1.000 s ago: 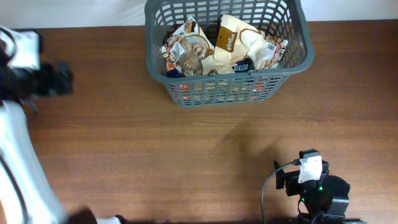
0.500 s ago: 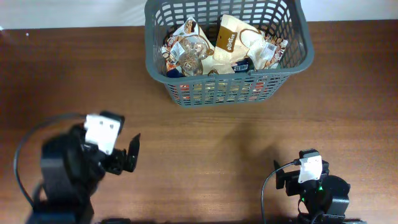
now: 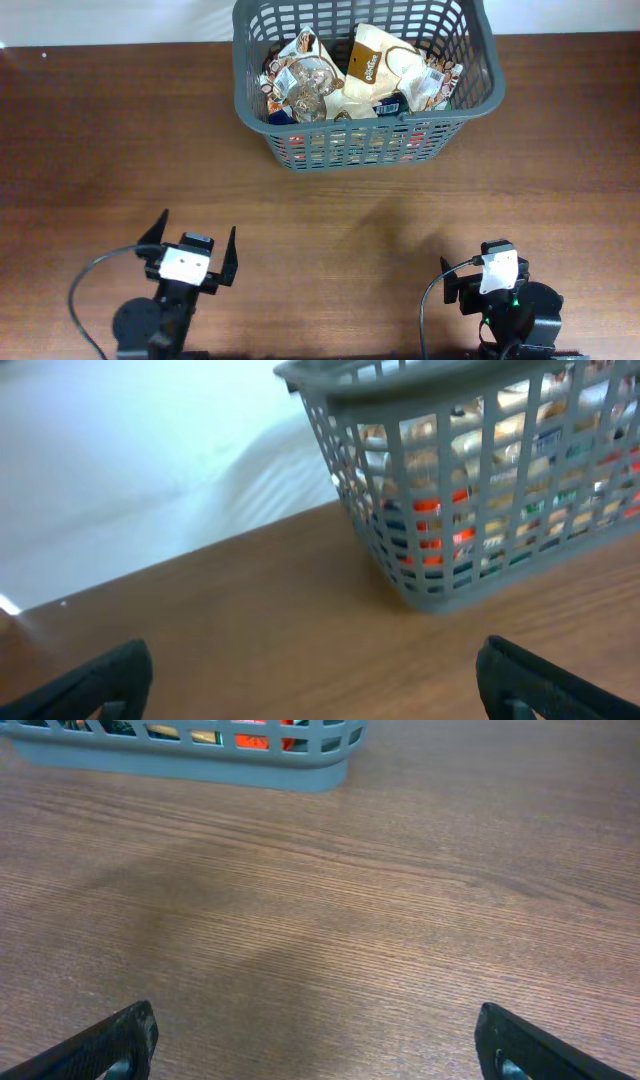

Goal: Pack container

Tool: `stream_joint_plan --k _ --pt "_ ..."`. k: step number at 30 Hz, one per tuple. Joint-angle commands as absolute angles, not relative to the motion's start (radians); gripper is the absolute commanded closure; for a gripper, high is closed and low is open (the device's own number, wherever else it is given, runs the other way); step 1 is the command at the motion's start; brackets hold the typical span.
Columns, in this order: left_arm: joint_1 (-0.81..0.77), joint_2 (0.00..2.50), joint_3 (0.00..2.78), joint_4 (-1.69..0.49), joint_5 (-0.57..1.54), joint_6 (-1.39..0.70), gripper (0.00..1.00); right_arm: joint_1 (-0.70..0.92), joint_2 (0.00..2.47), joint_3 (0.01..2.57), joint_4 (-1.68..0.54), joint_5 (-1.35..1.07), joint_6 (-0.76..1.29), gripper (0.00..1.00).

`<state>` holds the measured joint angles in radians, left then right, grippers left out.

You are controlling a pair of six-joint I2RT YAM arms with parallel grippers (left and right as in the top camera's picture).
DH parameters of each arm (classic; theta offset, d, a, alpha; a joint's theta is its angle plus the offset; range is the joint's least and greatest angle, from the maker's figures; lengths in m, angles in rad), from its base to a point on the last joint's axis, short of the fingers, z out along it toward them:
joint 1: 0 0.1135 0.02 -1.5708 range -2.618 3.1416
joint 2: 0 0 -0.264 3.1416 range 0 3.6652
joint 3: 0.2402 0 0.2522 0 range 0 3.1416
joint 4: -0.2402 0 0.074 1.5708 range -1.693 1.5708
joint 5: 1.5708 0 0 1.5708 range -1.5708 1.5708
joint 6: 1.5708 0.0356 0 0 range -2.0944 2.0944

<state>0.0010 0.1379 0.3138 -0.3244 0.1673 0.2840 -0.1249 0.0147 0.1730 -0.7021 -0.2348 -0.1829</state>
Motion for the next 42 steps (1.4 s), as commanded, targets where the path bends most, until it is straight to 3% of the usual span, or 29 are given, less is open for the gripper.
stream_joint_plan --k 1,10,42 --pt "-0.004 0.070 0.223 -0.286 0.167 0.284 0.01 -0.131 0.004 0.168 -0.702 -0.243 -0.178 0.01" --pt "-0.015 0.005 0.080 -0.253 0.167 0.284 0.01 -0.131 0.004 0.168 -0.702 -0.243 -0.178 0.01" --pt "-0.024 0.005 0.080 -0.247 0.167 0.284 0.01 -0.131 0.004 0.168 -0.702 -0.243 -0.178 0.01"
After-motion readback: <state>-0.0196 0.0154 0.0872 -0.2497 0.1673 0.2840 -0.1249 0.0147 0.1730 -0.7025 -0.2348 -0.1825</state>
